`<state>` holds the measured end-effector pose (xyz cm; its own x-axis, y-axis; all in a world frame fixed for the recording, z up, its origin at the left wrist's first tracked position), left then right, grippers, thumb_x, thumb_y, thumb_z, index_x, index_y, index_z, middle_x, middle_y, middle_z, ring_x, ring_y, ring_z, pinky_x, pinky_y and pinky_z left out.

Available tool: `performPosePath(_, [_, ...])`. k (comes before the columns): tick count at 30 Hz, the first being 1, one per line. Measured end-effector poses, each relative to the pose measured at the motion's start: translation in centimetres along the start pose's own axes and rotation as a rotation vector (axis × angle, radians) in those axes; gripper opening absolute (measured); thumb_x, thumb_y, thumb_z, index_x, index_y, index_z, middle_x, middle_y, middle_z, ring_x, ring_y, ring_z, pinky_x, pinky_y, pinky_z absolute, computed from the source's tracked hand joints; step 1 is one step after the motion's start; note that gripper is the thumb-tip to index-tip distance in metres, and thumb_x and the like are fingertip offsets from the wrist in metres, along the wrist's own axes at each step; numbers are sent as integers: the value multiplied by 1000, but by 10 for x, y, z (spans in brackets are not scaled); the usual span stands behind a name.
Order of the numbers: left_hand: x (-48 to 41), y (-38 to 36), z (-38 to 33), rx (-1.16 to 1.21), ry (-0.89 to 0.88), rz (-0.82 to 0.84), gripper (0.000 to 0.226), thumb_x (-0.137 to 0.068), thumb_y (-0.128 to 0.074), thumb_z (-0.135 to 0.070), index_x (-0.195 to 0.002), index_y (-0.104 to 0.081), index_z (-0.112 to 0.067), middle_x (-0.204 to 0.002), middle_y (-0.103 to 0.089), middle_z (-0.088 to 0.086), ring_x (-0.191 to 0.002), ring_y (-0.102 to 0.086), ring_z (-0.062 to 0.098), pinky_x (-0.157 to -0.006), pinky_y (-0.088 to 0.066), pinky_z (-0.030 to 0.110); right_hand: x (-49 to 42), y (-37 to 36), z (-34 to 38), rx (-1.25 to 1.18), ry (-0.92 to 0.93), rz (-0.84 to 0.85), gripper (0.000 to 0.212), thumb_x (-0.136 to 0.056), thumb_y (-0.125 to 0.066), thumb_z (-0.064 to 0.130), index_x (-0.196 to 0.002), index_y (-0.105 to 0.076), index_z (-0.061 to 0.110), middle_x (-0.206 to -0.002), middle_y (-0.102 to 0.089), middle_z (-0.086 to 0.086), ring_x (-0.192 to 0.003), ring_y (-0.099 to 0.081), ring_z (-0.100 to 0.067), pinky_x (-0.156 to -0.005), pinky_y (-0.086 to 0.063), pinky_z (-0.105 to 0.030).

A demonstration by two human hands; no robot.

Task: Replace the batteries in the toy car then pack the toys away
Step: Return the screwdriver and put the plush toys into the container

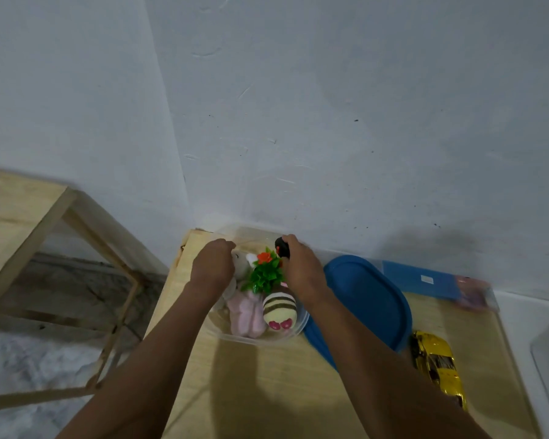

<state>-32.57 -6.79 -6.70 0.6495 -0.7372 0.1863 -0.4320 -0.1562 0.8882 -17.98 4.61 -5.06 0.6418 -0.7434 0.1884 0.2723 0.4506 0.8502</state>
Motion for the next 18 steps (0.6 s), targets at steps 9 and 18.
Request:
performPosePath(9, [-1, -21, -1, -5, 15, 115, 27, -94, -45, -12, -113, -63, -6, -107, -68, 16, -97, -63, 29, -73, -48, 35, 7, -23, 2, 160, 27, -5, 33, -88, -46, -1, -119, -54, 6, -124, -48, -13, -117, -42, -29, -98, -43, -38])
performPosePath(18, [35, 43, -3, 232, -142, -476, 39, -91, -55, -4, -129, -59, -3, -126, -60, 20, -119, -54, 34, -94, -47, 43, 52, 39, -22, -131, -52, -377, 29, -97, -47, 25, -120, -63, 20, -112, -65, 1, -104, -58, -18, -89, -50, -41])
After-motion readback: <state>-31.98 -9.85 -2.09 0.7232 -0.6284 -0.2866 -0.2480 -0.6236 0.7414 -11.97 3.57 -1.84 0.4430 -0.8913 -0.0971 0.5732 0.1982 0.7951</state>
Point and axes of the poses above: each hand's wrist, its own x-axis away from the middle knuckle, its own y-axis out of the back of the hand, z = x × y, the point moved 10 cm from there along -x, towards the middle knuckle
